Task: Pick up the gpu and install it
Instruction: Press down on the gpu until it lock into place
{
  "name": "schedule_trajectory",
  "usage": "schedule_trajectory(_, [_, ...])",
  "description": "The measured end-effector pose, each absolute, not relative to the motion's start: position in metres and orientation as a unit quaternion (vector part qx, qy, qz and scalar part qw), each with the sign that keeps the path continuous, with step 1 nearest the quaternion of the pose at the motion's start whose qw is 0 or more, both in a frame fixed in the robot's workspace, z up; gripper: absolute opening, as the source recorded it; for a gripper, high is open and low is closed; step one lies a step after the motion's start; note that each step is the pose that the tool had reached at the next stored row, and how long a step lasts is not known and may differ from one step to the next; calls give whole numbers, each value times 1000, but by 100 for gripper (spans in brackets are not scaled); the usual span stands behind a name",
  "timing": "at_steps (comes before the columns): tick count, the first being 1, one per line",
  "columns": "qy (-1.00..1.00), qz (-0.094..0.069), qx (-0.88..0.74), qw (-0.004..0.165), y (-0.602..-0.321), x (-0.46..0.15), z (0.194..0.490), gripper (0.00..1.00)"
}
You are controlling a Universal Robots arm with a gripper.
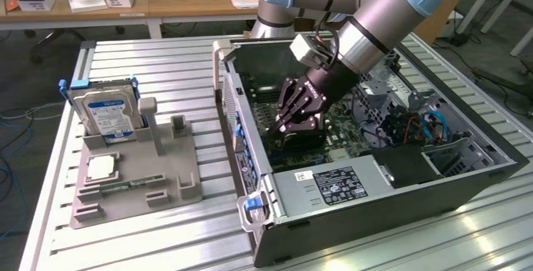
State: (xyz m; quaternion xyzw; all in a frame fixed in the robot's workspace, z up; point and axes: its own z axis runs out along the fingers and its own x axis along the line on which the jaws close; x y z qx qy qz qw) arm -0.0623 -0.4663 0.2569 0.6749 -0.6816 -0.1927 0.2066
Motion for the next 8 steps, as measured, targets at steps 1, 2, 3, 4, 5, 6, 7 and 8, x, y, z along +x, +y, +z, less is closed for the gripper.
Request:
schedule_trajectory(1, [-682,-193,675,207,-466,-62,257,10])
schedule_trajectory(2, [-682,-193,675,207,-466,-62,257,10])
schedule_trajectory(3, [-682,-193,675,207,-466,-62,257,10])
schedule_trajectory(4, [-682,-193,675,207,-466,-62,257,10])
schedule_trajectory(5, [-682,-193,675,207,-466,-62,257,10])
schedule_trajectory(6, [-682,-193,675,207,-466,-62,257,10])
schedule_trajectory(7, [-682,-193,675,207,-466,-62,257,10])
schedule_trajectory(8, [-682,-193,675,207,-466,-62,257,10])
